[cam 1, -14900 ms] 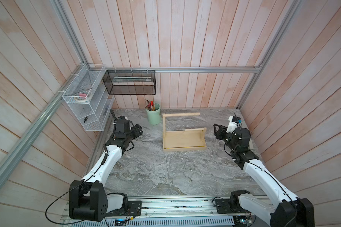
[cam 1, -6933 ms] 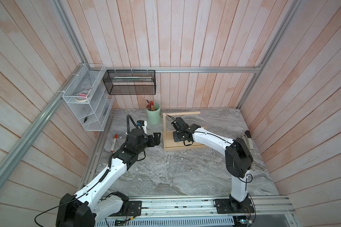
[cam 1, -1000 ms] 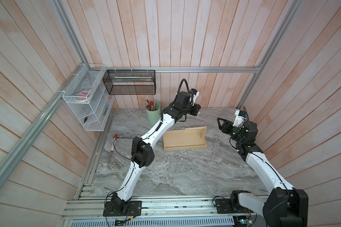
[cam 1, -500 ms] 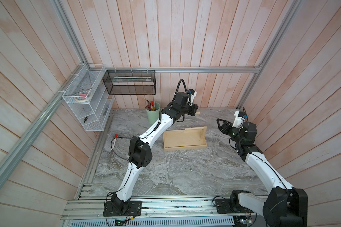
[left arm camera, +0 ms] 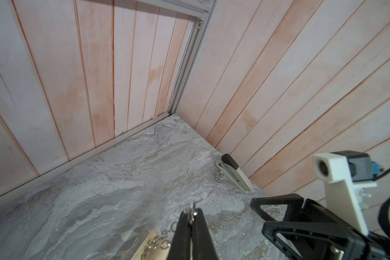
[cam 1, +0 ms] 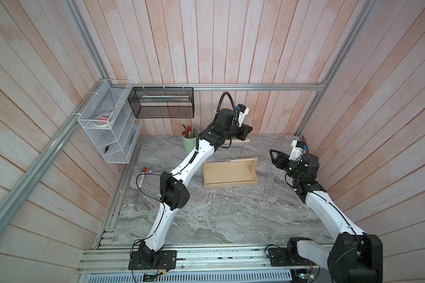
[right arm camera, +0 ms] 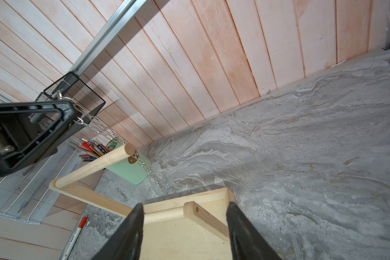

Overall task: Hang the necklace on the jewelry display stand
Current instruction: Hang the necklace on the stand.

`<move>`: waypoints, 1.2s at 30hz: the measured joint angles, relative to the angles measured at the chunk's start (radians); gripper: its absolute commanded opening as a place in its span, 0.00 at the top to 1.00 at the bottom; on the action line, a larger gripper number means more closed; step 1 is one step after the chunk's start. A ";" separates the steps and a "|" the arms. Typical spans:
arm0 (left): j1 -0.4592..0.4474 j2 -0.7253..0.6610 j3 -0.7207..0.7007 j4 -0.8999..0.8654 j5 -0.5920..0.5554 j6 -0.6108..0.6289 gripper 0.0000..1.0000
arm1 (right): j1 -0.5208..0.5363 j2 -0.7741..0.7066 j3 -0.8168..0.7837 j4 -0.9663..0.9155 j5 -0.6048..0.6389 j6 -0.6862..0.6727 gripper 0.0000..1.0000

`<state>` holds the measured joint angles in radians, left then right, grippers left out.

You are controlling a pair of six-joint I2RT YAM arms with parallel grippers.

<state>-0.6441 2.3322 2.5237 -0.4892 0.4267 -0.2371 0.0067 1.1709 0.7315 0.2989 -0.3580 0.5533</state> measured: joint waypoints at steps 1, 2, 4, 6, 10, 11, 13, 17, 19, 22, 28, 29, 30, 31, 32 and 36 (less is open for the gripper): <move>0.000 0.000 0.004 -0.002 0.009 0.000 1.00 | 0.000 0.000 0.000 0.000 0.000 0.000 0.41; -0.002 0.000 0.004 -0.003 0.014 0.000 1.00 | 0.000 0.000 0.000 0.000 0.000 0.000 0.41; -0.003 0.004 0.004 -0.012 0.027 -0.003 1.00 | 0.000 0.000 -0.001 0.000 0.000 0.000 0.41; -0.004 0.010 0.004 -0.021 0.042 -0.008 1.00 | 0.000 0.000 -0.004 0.000 0.000 0.000 0.41; -0.005 0.029 0.004 -0.031 0.066 -0.018 1.00 | 0.000 0.000 -0.014 0.000 0.000 0.000 0.41; -0.005 0.034 0.004 -0.031 0.068 -0.021 1.00 | 0.000 0.000 -0.015 0.000 0.000 0.000 0.41; -0.005 0.048 0.005 -0.032 0.072 -0.023 1.00 | 0.000 0.000 -0.016 0.000 0.000 0.000 0.41; -0.007 0.079 0.019 -0.041 0.075 -0.030 1.00 | 0.000 0.000 -0.016 0.000 0.000 -0.001 0.41; -0.007 0.086 0.019 -0.048 0.074 -0.034 1.00 | 0.000 0.000 -0.017 0.000 0.001 -0.001 0.41; -0.007 0.086 0.020 -0.048 0.073 -0.034 1.00 | -0.001 0.000 -0.017 0.000 0.001 -0.001 0.41; -0.006 0.086 0.020 -0.054 0.058 -0.033 1.00 | -0.001 0.000 -0.024 0.001 0.001 0.000 0.41; -0.007 0.086 0.019 -0.054 0.053 -0.033 1.00 | -0.001 0.000 -0.025 0.001 0.001 0.000 0.41; -0.007 0.086 0.018 -0.054 0.046 -0.033 1.00 | -0.001 0.000 -0.026 0.000 0.001 0.000 0.41; -0.007 0.086 0.014 -0.054 0.039 -0.033 1.00 | -0.001 0.000 -0.026 0.001 0.001 0.000 0.41; -0.007 0.084 0.011 -0.053 0.036 -0.032 1.00 | -0.001 0.000 -0.027 0.001 0.001 0.000 0.41; -0.008 0.077 0.000 -0.055 0.013 -0.028 1.00 | -0.001 0.000 -0.027 0.008 0.001 0.000 0.41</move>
<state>-0.6521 2.4096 2.5233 -0.5442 0.4397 -0.2653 0.0055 1.1706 0.7040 0.3065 -0.3573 0.5529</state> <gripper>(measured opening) 0.050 0.594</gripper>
